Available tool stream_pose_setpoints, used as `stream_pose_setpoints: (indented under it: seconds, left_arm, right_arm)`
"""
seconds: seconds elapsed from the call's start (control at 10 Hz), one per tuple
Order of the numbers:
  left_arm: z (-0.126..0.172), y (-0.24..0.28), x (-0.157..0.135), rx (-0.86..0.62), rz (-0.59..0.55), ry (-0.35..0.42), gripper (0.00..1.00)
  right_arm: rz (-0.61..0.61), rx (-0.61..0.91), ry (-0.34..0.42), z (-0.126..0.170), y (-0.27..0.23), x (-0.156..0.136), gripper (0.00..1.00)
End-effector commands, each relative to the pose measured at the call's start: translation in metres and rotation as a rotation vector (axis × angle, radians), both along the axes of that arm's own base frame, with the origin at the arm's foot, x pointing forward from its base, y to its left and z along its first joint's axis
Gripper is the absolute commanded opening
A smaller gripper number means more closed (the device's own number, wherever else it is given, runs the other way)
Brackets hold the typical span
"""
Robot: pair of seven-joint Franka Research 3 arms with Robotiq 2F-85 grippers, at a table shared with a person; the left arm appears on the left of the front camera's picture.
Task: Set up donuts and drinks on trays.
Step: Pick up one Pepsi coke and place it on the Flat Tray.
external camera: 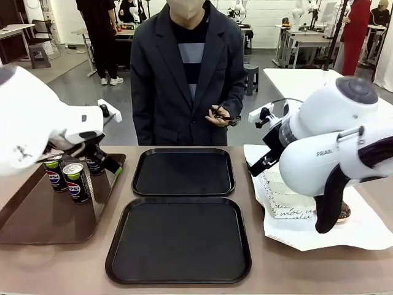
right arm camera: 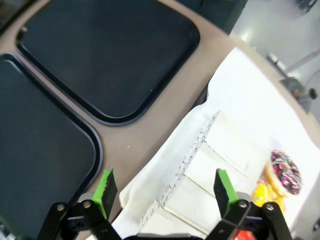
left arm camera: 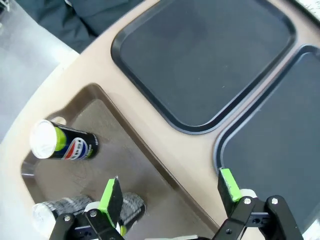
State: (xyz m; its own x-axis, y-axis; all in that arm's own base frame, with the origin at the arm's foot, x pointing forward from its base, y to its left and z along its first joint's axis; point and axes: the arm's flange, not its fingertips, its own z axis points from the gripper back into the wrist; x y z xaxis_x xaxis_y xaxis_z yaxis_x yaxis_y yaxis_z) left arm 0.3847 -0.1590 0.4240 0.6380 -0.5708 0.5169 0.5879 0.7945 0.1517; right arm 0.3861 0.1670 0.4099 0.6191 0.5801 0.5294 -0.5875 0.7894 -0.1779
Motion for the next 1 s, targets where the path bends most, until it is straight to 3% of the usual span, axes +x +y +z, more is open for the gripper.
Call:
stream_pose_setpoints:
  seconds: [0.0,0.3,0.4,0.5,0.7,0.8,0.9]
  left_arm:
    - [0.021,0.050,-0.101,0.023,-0.072,-0.014,1.00]
    - [0.018,0.072,-0.147,0.108,-0.052,0.074,1.00]
    - [0.011,0.074,-0.143,0.137,-0.041,0.082,1.00]
    - [0.085,0.030,-0.062,0.068,-0.064,0.060,1.00]
    - [0.085,0.030,-0.062,0.068,-0.064,0.060,1.00]
    - [0.091,0.038,-0.072,0.090,-0.053,0.084,1.00]
    - [0.098,0.067,-0.055,-0.221,0.166,0.202,1.00]
  right_arm:
    - [0.021,-0.044,-0.012,0.011,-0.041,-0.132,1.00]
    - [0.040,-0.179,0.047,0.009,-0.065,-0.232,1.00]
    - [0.047,-0.235,0.024,0.006,-0.065,-0.234,1.00]
    - [0.031,-0.132,0.046,0.096,-0.006,-0.080,1.00]
    - [0.031,-0.132,0.046,0.096,-0.006,-0.080,1.00]
    - [0.036,-0.173,0.048,0.115,-0.011,-0.108,1.00]
    - [-0.062,0.173,0.157,0.101,-0.058,-0.093,1.00]
